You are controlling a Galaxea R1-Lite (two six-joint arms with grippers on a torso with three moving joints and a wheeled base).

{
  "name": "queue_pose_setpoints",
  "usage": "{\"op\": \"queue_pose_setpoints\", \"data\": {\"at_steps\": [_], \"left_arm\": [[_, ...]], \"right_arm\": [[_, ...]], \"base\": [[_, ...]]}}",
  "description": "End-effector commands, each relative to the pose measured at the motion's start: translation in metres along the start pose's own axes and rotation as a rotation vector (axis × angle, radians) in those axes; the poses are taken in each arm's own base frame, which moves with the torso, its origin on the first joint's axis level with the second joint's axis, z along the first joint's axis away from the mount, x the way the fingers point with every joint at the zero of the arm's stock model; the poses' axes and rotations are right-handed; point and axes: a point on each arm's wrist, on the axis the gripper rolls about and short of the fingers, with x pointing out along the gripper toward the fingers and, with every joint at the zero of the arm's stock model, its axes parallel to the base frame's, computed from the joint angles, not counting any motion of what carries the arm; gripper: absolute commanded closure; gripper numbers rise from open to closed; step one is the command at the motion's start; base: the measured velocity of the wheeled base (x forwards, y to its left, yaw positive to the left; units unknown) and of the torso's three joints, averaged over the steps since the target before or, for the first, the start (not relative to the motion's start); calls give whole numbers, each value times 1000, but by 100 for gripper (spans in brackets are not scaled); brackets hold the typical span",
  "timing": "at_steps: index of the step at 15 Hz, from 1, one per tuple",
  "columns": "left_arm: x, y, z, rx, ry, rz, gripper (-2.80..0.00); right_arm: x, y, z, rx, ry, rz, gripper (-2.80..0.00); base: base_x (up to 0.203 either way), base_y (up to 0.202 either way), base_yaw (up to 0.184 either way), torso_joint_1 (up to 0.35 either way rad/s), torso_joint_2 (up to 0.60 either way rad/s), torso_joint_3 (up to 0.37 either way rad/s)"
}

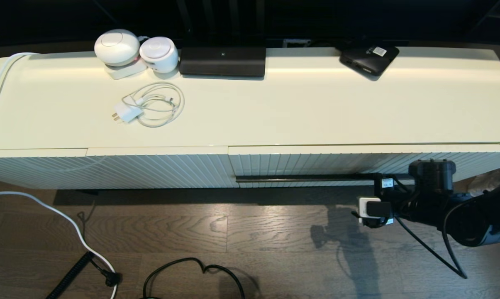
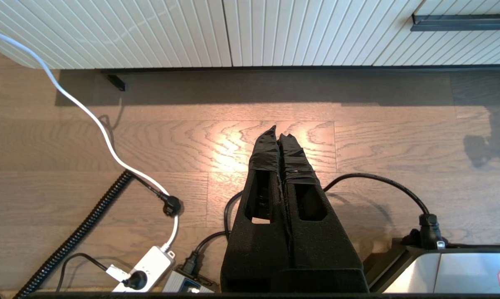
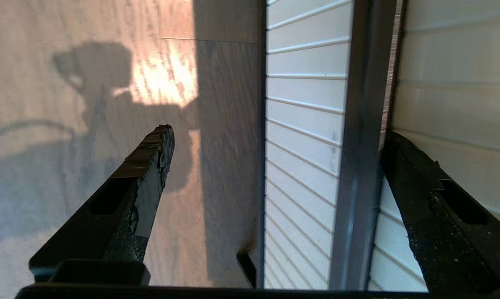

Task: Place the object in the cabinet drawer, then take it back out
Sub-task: Open the drawer

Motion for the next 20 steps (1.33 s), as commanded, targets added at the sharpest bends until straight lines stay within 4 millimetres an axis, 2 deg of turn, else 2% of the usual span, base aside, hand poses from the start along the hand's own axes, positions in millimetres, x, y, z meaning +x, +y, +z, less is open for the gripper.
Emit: {"op": "queue_pose_setpoints", "data": {"at_steps": [1, 8, 11, 17, 20], "left_arm": [[0, 0, 0, -1, 0, 1, 0], [0, 0, 0, -1, -1, 1, 0], [0, 0, 0, -1, -1, 0, 0], [0, 0, 0, -1, 0, 1, 0], [0, 0, 0, -1, -1, 0, 0]], "right_arm": [[-4, 1, 2, -8, -3, 4, -280], [-18, 14, 7, 14, 0, 62, -280], [-28, 26, 9, 32, 4, 105, -280], [-52, 45, 16, 54, 10, 152, -280], [-68, 43, 22, 50, 8, 133, -280]], "base": [[0, 0, 0, 0, 0, 0], [0, 0, 0, 0, 0, 0], [0, 0, 0, 0, 0, 0], [0, 0, 0, 0, 0, 0], [0, 0, 0, 0, 0, 0]]}}
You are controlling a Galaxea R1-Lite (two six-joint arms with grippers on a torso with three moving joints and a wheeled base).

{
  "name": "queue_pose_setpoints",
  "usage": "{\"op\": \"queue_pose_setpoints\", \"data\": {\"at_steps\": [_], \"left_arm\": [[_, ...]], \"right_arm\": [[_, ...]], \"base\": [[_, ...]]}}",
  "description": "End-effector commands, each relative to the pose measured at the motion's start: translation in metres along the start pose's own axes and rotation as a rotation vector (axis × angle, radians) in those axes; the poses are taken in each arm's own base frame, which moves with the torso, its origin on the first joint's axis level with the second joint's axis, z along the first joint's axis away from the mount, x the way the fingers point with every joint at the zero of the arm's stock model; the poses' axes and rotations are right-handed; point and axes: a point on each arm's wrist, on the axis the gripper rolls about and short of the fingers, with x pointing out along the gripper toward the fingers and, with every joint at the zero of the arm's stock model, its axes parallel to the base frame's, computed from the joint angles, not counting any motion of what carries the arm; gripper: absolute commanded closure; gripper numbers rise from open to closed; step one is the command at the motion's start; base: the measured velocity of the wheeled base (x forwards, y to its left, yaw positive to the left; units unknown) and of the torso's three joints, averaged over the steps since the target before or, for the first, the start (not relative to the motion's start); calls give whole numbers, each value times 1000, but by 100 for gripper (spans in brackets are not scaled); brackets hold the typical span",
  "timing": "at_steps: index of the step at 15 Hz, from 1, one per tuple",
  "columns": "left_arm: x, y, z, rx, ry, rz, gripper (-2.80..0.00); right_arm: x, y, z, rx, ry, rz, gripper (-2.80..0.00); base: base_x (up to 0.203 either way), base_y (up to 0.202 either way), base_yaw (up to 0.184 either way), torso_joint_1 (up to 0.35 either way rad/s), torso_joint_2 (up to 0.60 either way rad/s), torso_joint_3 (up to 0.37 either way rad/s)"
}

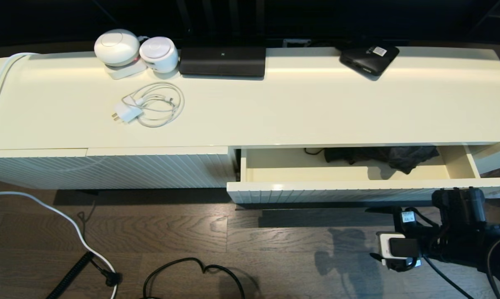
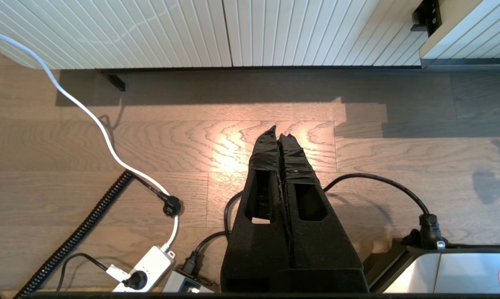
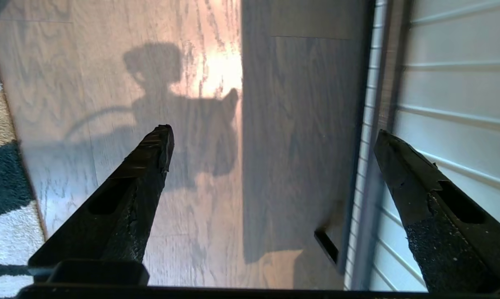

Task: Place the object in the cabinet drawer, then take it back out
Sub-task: Open the drawer

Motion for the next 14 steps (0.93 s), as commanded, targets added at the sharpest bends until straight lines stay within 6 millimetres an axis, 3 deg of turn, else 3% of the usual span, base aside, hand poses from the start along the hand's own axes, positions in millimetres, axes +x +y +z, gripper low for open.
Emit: {"op": "queue_pose_setpoints", "data": {"at_steps": [1, 4, 5, 11, 14], "left_arm": [[0, 0, 0, 0, 0, 0, 0], [0, 0, 0, 0, 0, 1, 0], [0, 0, 0, 0, -1, 1, 0], [0, 0, 0, 0, 1, -1, 0], [0, 0, 0, 0, -1, 1, 0]], "right_arm": [[-17, -4, 7, -23, -6, -41, -280], [-53, -5, 19, -25, -4, -58, -280], [-67, -5, 23, -23, 1, -70, 0], [-153, 2, 41, 2, 62, -169, 0], [-187, -15, 52, 33, 74, -266, 0]], "base": [[0, 0, 0, 0, 0, 0], [0, 0, 0, 0, 0, 0], [0, 0, 0, 0, 0, 0], [0, 0, 0, 0, 0, 0], [0, 0, 0, 0, 0, 0]]}}
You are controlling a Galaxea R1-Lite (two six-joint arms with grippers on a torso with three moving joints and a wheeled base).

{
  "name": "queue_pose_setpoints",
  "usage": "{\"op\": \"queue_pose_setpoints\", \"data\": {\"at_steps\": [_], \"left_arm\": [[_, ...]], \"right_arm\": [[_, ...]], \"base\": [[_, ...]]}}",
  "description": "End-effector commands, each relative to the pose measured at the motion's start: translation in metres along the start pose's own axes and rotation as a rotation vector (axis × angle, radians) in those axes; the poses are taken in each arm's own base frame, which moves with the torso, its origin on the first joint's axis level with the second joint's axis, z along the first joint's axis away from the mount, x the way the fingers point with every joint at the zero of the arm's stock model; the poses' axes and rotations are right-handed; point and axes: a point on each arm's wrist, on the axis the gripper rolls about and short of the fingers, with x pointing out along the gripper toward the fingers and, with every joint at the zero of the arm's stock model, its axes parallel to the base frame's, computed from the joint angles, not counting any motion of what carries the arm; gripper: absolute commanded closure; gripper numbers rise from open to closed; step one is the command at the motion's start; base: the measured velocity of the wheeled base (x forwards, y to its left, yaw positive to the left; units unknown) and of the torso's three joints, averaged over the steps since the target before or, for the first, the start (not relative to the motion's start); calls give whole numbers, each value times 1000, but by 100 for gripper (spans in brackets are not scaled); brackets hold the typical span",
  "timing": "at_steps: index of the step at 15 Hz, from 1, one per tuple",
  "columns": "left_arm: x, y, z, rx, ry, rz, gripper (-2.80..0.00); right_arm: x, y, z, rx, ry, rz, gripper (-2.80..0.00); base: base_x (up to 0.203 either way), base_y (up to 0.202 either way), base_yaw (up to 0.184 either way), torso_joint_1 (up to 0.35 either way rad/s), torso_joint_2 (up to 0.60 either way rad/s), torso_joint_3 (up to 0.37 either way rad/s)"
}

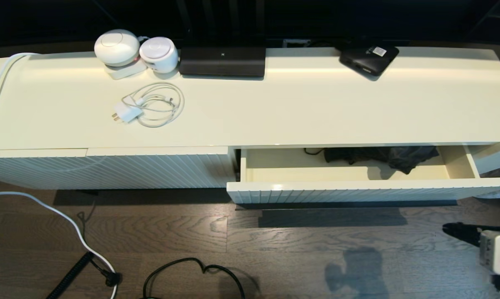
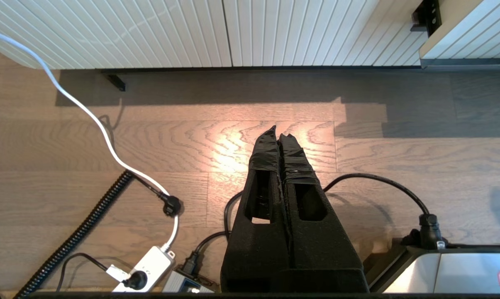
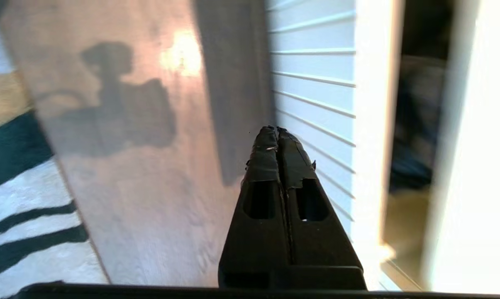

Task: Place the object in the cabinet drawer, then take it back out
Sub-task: Open the drawer

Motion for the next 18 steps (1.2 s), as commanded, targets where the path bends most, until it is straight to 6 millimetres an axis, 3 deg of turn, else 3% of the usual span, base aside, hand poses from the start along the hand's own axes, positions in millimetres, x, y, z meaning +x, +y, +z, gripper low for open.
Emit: {"op": "queue_pose_setpoints", "data": {"at_steps": [1, 6, 18], "left_arm": [[0, 0, 0, 0, -1, 0, 0], [0, 0, 0, 0, 0, 0, 0], [0, 0, 0, 0, -1, 0, 0]], "right_arm": [[-23, -16, 10, -28, -8, -102, 0], [-7, -36, 9, -10, -12, -50, 0], [94, -85, 0, 20, -82, -51, 0]], "base": [[0, 0, 0, 0, 0, 0], [0, 0, 0, 0, 0, 0], [0, 0, 0, 0, 0, 0]]}}
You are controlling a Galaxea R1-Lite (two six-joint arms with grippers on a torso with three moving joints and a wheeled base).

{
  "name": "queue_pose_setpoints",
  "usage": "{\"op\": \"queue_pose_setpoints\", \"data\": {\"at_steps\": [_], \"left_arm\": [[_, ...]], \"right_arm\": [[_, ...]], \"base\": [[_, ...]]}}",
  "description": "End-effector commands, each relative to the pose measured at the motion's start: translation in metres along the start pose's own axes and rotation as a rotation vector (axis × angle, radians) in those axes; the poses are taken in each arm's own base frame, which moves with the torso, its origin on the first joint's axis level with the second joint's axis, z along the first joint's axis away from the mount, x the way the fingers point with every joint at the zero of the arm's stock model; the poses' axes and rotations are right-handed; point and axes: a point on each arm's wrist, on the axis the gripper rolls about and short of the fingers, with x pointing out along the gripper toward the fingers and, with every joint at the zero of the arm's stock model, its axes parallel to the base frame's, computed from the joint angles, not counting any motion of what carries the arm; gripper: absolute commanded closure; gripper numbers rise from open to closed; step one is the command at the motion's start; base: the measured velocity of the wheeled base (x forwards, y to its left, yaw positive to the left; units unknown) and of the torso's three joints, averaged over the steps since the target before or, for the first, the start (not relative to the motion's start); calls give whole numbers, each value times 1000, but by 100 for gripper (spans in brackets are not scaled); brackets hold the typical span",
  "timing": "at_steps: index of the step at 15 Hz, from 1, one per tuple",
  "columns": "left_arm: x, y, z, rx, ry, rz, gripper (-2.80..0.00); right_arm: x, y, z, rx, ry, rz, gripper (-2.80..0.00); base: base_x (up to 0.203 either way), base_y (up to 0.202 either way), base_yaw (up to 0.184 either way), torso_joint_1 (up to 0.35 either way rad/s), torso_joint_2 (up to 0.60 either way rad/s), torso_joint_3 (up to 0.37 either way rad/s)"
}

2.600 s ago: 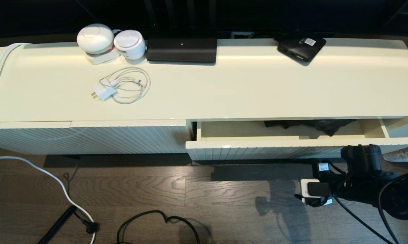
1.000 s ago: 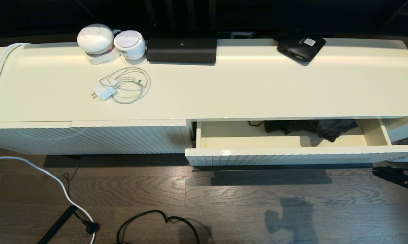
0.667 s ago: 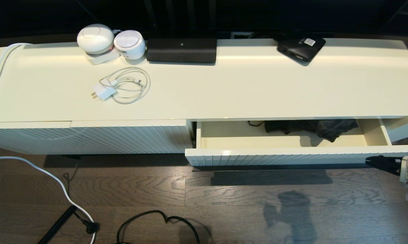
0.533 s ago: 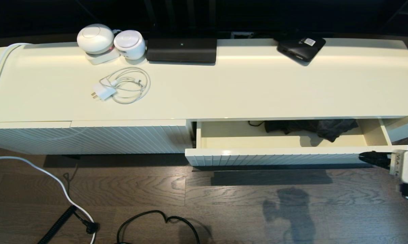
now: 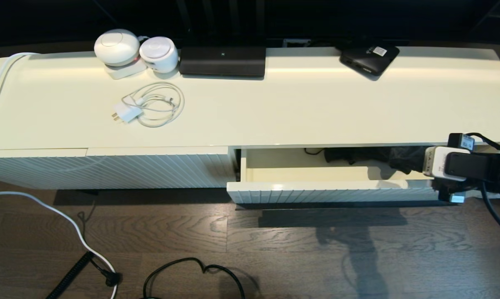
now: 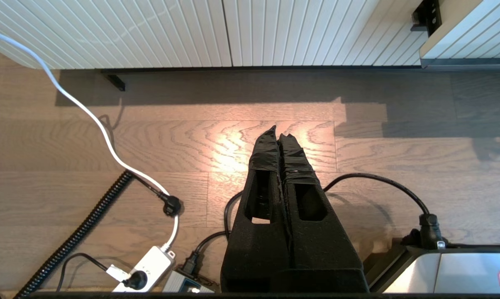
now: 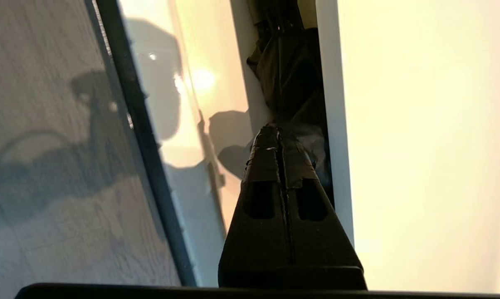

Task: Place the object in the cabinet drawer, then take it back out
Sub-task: Open the drawer

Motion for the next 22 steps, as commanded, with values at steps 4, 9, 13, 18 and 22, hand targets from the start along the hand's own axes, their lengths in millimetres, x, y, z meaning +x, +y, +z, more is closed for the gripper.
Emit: {"op": "queue_pose_setpoints", "data": {"at_steps": [4, 9, 13, 18, 22], "left_arm": [[0, 0, 0, 0, -1, -1, 0], [0, 0, 0, 0, 1, 0, 0], [0, 0, 0, 0, -1, -1, 0], [0, 0, 0, 0, -1, -1, 0], [0, 0, 0, 0, -1, -1, 0]], "right_arm": [[36, -4, -5, -1, -14, 48, 0], [48, -9, 0, -16, -20, 46, 0], [50, -6, -1, -12, -17, 56, 0], [38, 8, 2, -14, -3, 79, 0], [31, 29, 0, 0, 30, 128, 0]], "base": [[0, 0, 0, 0, 0, 0], [0, 0, 0, 0, 0, 0], [0, 0, 0, 0, 0, 0], [0, 0, 0, 0, 0, 0], [0, 0, 0, 0, 0, 0]]}}
